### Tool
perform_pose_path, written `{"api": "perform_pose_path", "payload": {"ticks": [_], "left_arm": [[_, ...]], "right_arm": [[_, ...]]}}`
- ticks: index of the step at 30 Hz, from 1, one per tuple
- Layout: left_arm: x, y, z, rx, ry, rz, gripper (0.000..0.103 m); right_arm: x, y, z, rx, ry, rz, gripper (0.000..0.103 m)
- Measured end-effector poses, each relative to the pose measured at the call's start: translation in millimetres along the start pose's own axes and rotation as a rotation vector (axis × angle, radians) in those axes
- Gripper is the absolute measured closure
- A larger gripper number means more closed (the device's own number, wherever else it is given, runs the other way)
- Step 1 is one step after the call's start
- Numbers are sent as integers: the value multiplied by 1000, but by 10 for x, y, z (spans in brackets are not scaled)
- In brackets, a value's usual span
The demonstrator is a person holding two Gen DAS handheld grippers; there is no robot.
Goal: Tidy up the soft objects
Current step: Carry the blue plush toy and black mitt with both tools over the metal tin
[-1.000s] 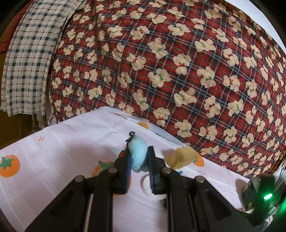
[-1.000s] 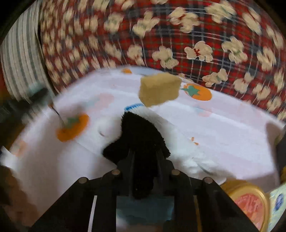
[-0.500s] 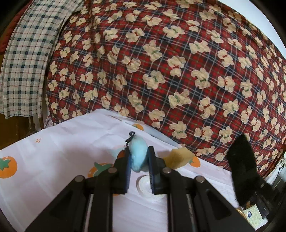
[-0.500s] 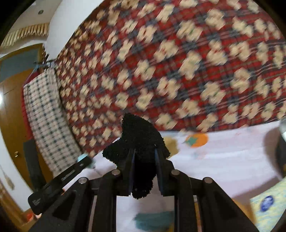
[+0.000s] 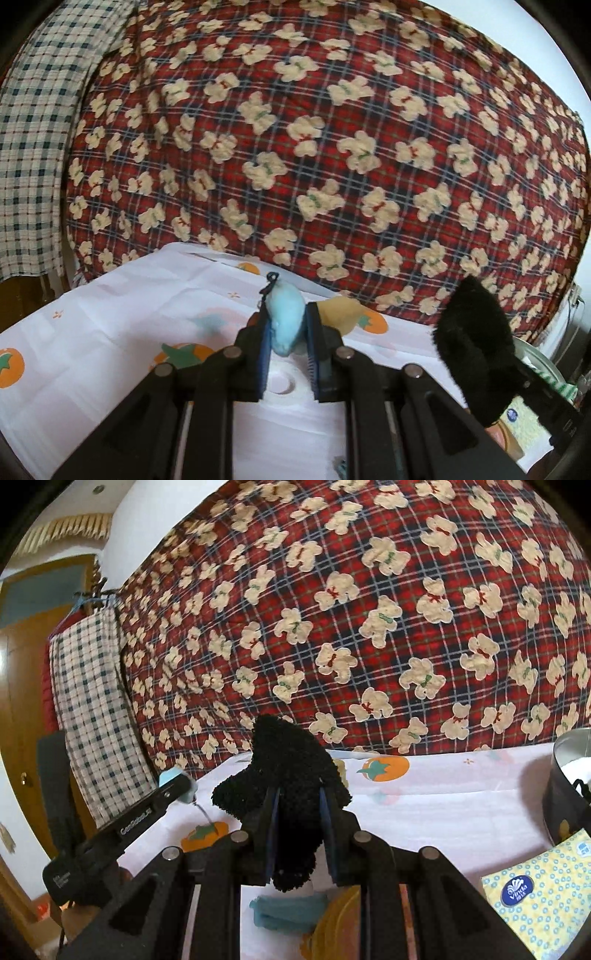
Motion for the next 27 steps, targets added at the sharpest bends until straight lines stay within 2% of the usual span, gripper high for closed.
{"api": "perform_pose_path", "payload": {"ticks": [16, 27], "left_arm": [[-342, 91, -373, -30, 65, -36, 89], [-463, 200, -733, -10, 89, -9, 89]], "right_arm": [[-384, 40, -222, 26, -3, -37, 80], [-636, 15, -467, 38, 26, -65, 80]]}}
Point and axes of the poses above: each gripper's, at about its wrist camera, not at the fingertips, and x roughly the way its jaws point, z to its left, y to its underside, the point moved 4 cm from there along x, roughly the way its jaws point, and after that the axes turned 13 degrees about x, right-handed, at the moved point
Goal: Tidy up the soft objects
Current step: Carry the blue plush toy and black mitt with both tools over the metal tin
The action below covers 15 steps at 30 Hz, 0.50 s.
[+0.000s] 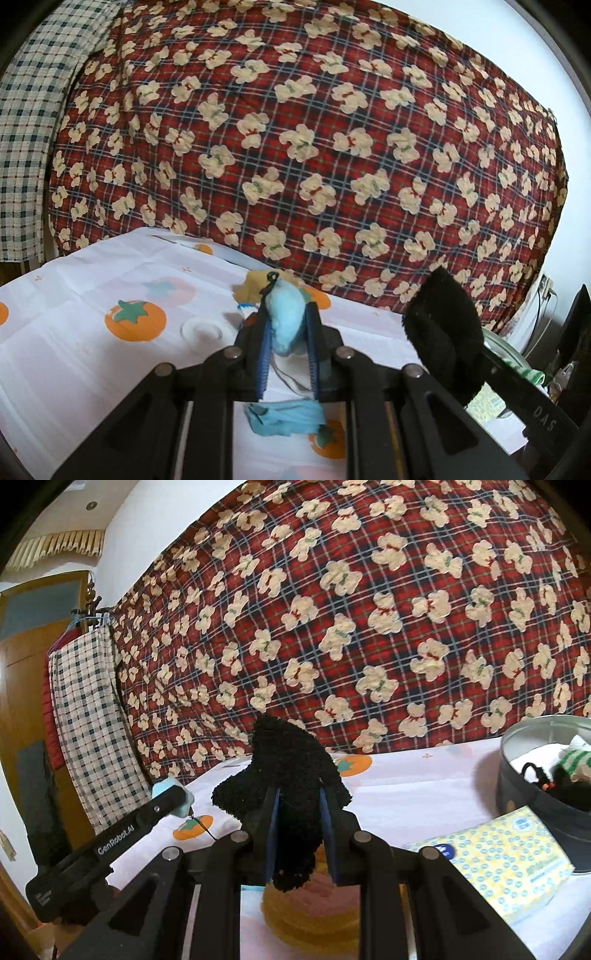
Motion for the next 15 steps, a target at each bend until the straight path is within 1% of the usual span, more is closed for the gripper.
{"api": "perform_pose_path", "payload": {"ticks": [9, 15], "left_arm": [[-25, -38, -291, 19, 43, -2, 89], [-49, -88, -573, 48, 85, -11, 89]], "right_arm": [[-161, -121, -265, 2, 48, -37, 80], [-273, -217, -444, 4, 77, -66, 80]]}}
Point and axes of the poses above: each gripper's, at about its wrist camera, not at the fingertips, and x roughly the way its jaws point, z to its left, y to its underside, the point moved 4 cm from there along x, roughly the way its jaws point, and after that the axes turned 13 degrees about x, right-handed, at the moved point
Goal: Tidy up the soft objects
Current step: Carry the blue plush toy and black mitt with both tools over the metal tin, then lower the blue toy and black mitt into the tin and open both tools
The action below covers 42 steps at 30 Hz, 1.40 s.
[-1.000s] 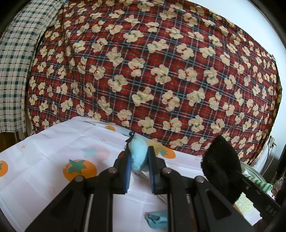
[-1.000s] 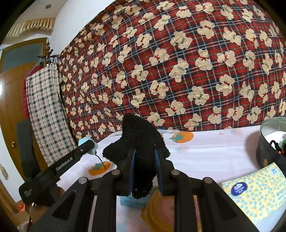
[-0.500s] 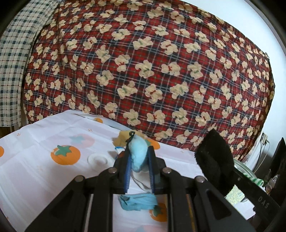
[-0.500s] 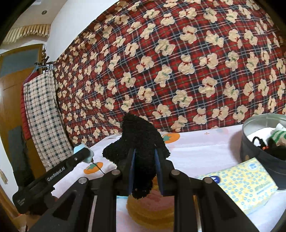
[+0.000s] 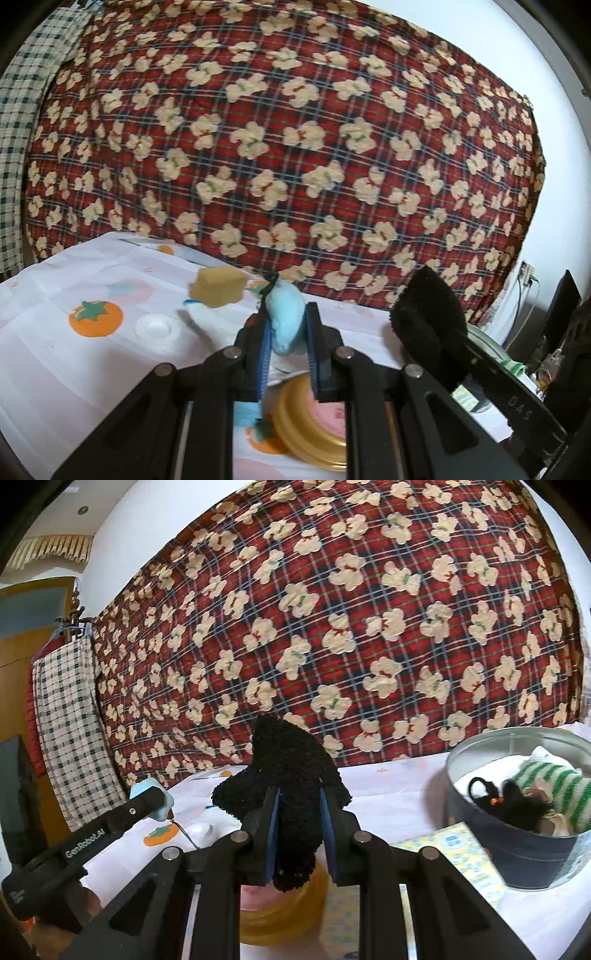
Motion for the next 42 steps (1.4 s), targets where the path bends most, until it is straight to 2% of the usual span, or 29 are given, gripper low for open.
{"api": "perform_pose_path", "payload": {"ticks": [11, 24, 42], "left_arm": [[28, -106, -513, 52, 65, -10, 88], [163, -174, -1263, 115, 160, 9, 89], [484, -254, -2197, 191, 264, 29, 89]], "right_arm": [[-199, -193, -357, -4, 61, -62, 80], [-472, -522, -985, 14, 148, -137, 80], [-648, -969, -1758, 11, 289, -213, 80]]}}
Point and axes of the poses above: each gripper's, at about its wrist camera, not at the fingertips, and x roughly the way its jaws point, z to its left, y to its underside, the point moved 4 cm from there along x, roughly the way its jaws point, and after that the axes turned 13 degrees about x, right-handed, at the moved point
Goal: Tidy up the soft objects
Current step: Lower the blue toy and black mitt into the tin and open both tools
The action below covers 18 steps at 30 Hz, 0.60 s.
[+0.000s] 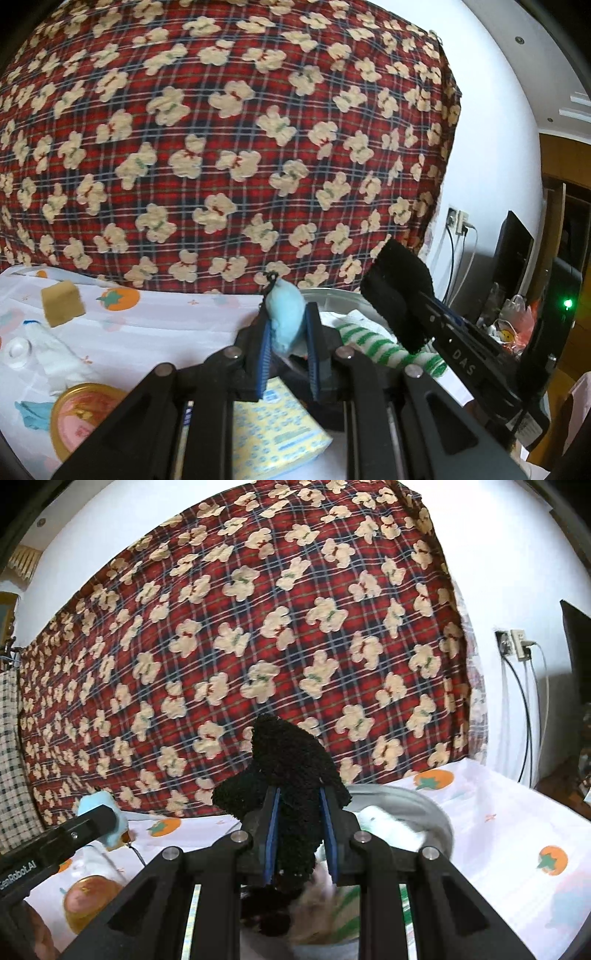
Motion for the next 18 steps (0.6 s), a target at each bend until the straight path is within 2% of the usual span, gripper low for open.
{"api": "perform_pose_path", "payload": {"ticks": [18], "left_arm": [[557, -184, -512, 27, 71, 17, 89]], "right_arm": [[269, -242, -494, -45, 106, -10, 80]]}}
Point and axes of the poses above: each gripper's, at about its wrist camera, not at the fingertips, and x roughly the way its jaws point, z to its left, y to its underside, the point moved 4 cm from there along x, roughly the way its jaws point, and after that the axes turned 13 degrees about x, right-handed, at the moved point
